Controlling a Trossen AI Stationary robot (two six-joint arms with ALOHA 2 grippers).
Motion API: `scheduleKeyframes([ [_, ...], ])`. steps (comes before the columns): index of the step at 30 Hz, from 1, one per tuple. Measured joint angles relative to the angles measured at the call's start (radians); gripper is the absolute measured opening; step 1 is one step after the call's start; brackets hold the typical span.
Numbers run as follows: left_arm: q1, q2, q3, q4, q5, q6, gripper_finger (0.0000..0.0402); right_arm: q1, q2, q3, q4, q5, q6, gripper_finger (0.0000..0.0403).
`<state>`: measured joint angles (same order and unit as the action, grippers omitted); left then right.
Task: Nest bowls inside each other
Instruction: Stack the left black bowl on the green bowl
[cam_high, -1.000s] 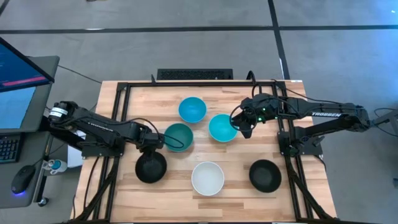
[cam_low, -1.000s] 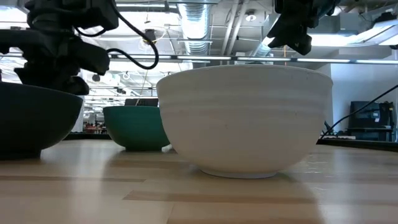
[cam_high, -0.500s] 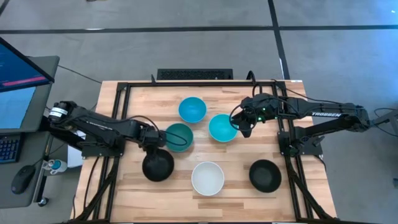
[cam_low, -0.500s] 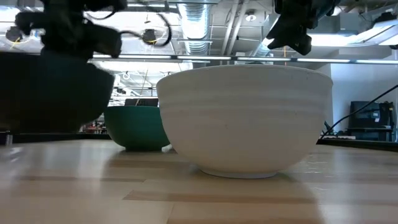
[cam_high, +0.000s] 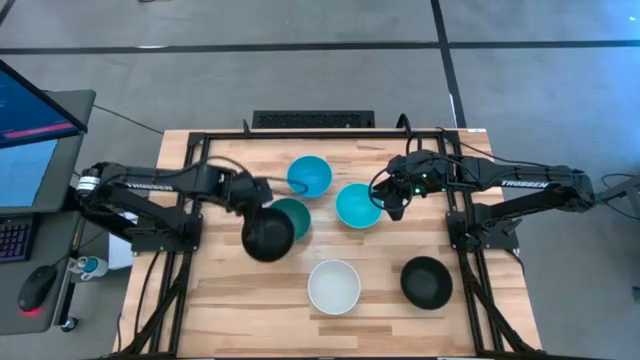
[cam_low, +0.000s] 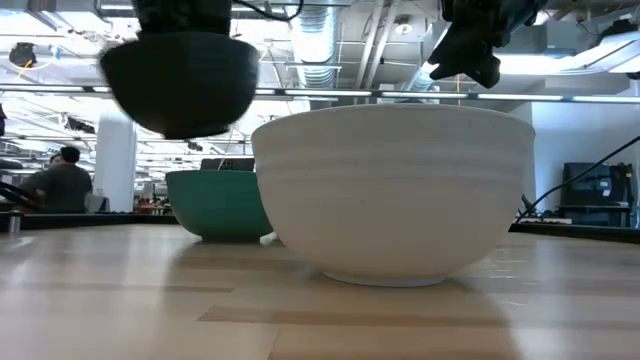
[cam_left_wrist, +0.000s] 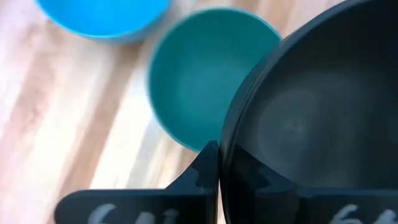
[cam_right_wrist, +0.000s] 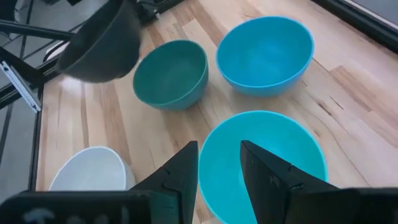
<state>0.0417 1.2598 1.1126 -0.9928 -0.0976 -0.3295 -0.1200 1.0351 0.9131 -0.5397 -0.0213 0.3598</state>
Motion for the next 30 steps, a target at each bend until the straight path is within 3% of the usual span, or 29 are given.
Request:
scheduleKeyframes([
  [5,0.12,0.001,0.0,0.053,0.003,0.028,0.0,0.0,0.0,0.0,0.001,0.042,-0.036,0.0137],
  [10,0.196,0.004,0.0,0.083,0.089,0.036,0.0,0.0,0.0,0.0,0.001,0.051,-0.054,0.0129],
  [23,0.217,0.196,-0.001,0.141,0.152,0.113,0.0,-0.013,0.0,-0.001,-0.003,0.074,-0.08,0.0125],
  [30,0.244,0.222,-0.001,0.146,0.168,0.155,0.0,-0.013,0.0,-0.001,-0.003,0.073,-0.081,0.0124],
])
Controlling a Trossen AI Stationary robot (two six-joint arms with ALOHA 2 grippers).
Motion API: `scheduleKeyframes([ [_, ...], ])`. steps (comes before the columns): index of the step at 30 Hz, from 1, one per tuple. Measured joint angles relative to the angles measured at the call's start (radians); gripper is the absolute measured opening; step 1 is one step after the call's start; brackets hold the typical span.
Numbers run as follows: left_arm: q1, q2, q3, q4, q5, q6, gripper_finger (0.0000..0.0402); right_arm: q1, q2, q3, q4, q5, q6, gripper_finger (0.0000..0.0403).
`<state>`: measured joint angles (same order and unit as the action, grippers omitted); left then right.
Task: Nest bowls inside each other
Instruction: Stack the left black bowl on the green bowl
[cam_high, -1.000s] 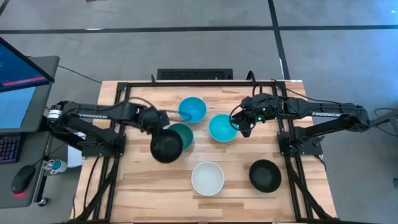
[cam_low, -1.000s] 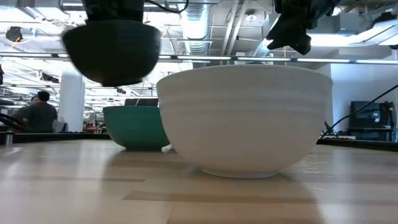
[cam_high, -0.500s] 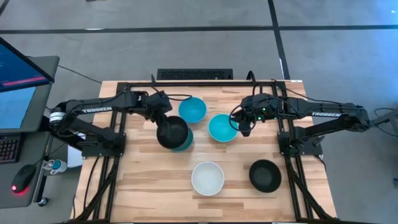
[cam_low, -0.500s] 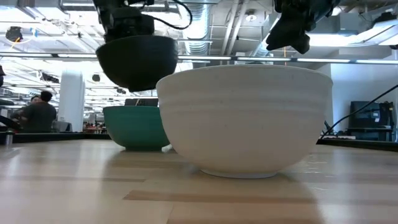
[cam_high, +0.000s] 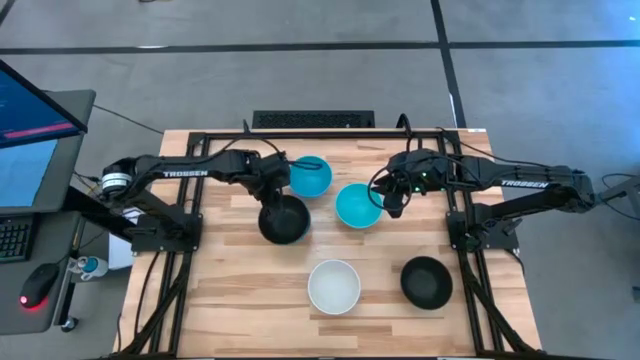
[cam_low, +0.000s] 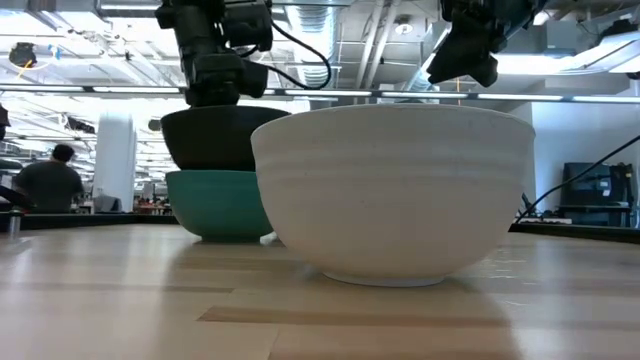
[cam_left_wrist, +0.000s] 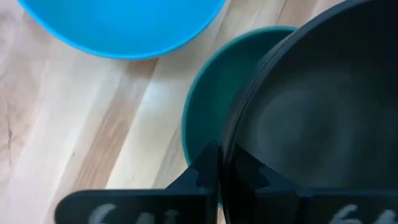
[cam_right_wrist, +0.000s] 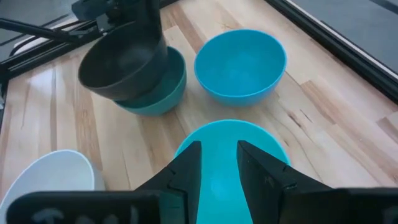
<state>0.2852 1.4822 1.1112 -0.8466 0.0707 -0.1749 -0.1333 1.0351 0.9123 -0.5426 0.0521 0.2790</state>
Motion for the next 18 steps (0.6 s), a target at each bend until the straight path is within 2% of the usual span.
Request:
scheduleKeyframes([
  [9,0.054,0.011,0.0,0.027,0.0,0.035,0.0,0.0,0.0,0.0,0.0,0.0,0.0,0.0124],
  [18,0.056,0.038,-0.002,0.025,0.016,0.056,0.0,0.0,0.0,0.0,0.001,0.0,0.001,0.0124],
])
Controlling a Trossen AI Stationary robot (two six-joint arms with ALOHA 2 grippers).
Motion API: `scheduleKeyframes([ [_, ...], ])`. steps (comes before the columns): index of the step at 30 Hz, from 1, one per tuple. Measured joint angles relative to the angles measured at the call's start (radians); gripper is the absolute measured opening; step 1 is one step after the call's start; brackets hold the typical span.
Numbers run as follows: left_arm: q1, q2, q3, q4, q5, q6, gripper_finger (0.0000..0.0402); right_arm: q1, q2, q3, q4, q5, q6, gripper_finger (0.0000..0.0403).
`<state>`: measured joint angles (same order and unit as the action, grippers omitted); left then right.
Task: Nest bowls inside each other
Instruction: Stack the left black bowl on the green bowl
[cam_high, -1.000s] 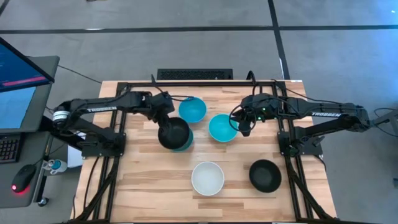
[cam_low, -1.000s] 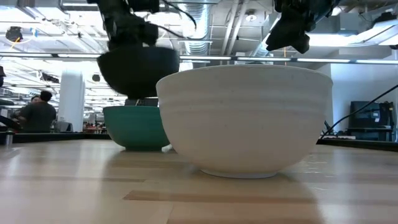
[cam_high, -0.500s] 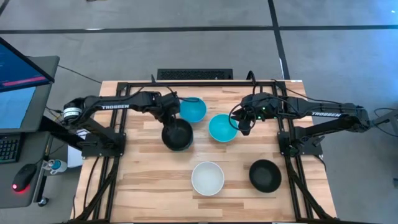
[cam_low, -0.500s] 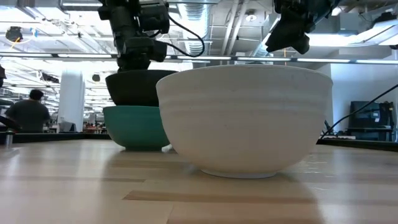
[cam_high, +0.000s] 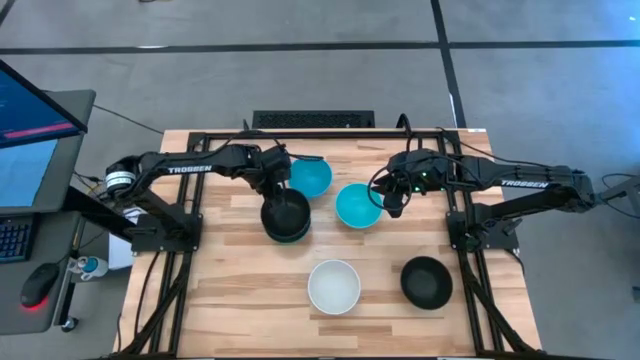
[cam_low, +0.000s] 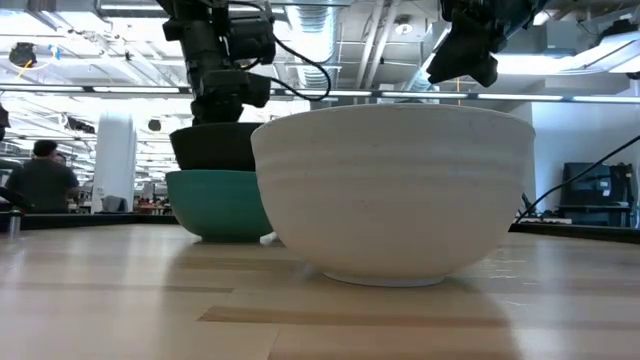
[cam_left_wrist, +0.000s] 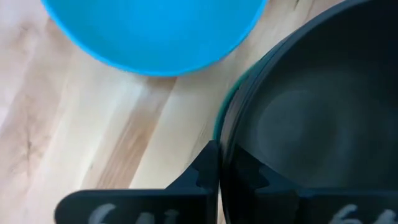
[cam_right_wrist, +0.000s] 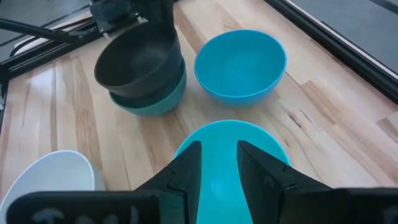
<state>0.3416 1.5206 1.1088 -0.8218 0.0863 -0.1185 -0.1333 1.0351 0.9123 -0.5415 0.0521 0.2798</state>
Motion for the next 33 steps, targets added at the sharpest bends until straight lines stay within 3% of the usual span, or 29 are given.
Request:
scheduleKeyframes([
  [18,-0.005,0.064,0.0,-0.027,0.067,0.028,0.0001,0.0,0.0,0.0,0.002,0.0,0.008,0.0124],
  [24,-0.007,0.064,0.0,-0.008,0.15,0.028,0.0022,0.0,0.0,0.0,0.002,0.0,0.008,0.0124],
  [33,-0.008,0.064,0.0,0.001,0.134,0.029,0.0048,0.0,0.0,0.0,0.003,0.0,0.008,0.0124],
])
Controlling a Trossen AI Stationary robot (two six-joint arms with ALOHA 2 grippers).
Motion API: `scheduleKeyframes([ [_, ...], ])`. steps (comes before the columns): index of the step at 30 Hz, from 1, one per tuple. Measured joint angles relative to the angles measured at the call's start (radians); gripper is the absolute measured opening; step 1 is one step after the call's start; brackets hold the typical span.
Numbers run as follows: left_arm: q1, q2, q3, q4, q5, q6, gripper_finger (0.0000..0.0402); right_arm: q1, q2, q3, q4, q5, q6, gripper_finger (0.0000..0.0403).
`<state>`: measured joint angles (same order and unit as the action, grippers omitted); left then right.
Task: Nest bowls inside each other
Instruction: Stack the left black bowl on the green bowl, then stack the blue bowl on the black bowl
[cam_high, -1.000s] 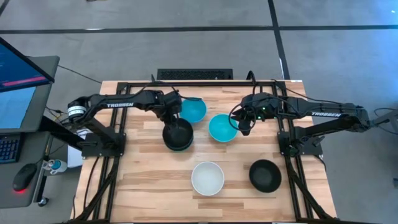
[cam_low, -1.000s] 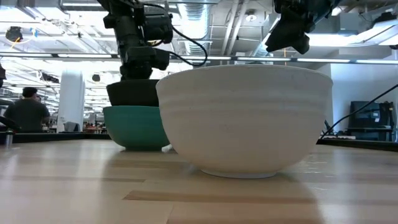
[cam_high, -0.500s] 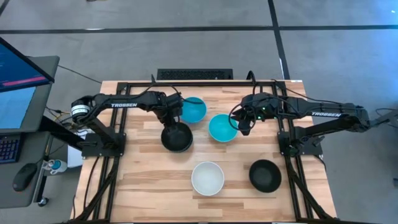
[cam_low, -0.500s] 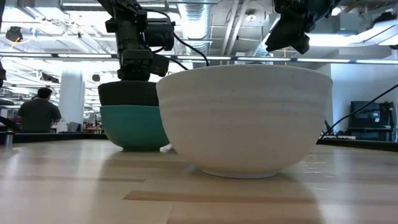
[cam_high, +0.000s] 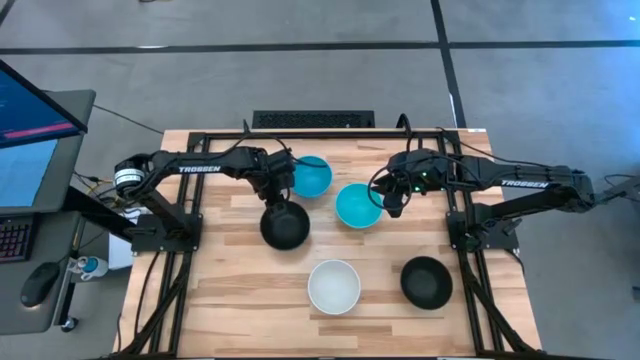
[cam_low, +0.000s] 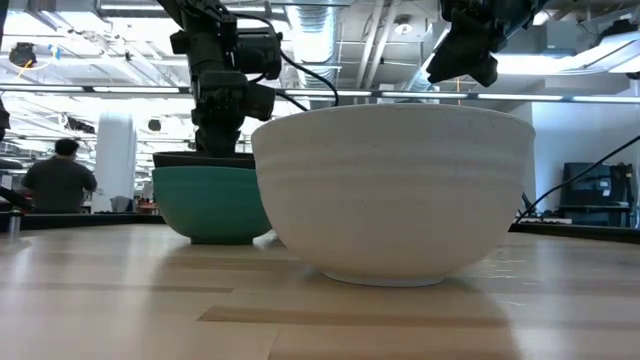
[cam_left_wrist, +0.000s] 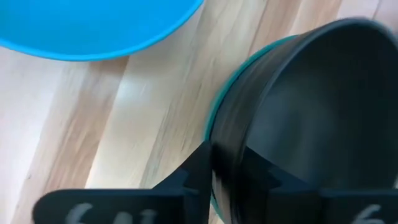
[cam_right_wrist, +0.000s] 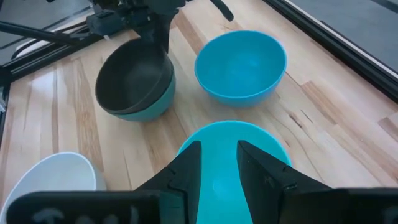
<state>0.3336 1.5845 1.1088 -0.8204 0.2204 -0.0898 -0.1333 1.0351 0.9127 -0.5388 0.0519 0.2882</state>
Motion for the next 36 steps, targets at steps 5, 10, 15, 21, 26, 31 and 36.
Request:
scheduleKeyframes([
  [5,0.0,0.005,0.0,0.0,-0.021,0.015,0.0058,0.0,0.0,0.0,0.0,0.0,0.0,0.0124],
  [10,-0.003,0.025,-0.002,0.008,-0.012,0.016,0.006,0.0,0.0,0.0,0.0,-0.002,0.0,0.0124],
  [15,-0.009,0.038,-0.002,0.017,0.02,0.034,0.006,0.0,0.0,0.0,-0.001,-0.002,0.0,0.0124],
  [21,0.001,0.032,-0.002,0.026,0.015,0.037,0.006,0.0,0.0,0.0,-0.002,-0.002,0.0,0.0124],
  [26,0.027,0.032,0.021,0.027,0.03,0.052,0.006,0.0,0.0,0.0,-0.002,-0.002,0.0,0.0124],
  [31,0.041,0.032,0.055,0.025,0.084,0.052,0.0059,0.0,0.0,0.0,-0.002,-0.002,0.0,0.0124],
  [36,0.044,0.032,0.106,0.017,0.114,0.07,0.0059,0.0,0.0,0.0,-0.003,-0.002,0.0,0.0124],
])
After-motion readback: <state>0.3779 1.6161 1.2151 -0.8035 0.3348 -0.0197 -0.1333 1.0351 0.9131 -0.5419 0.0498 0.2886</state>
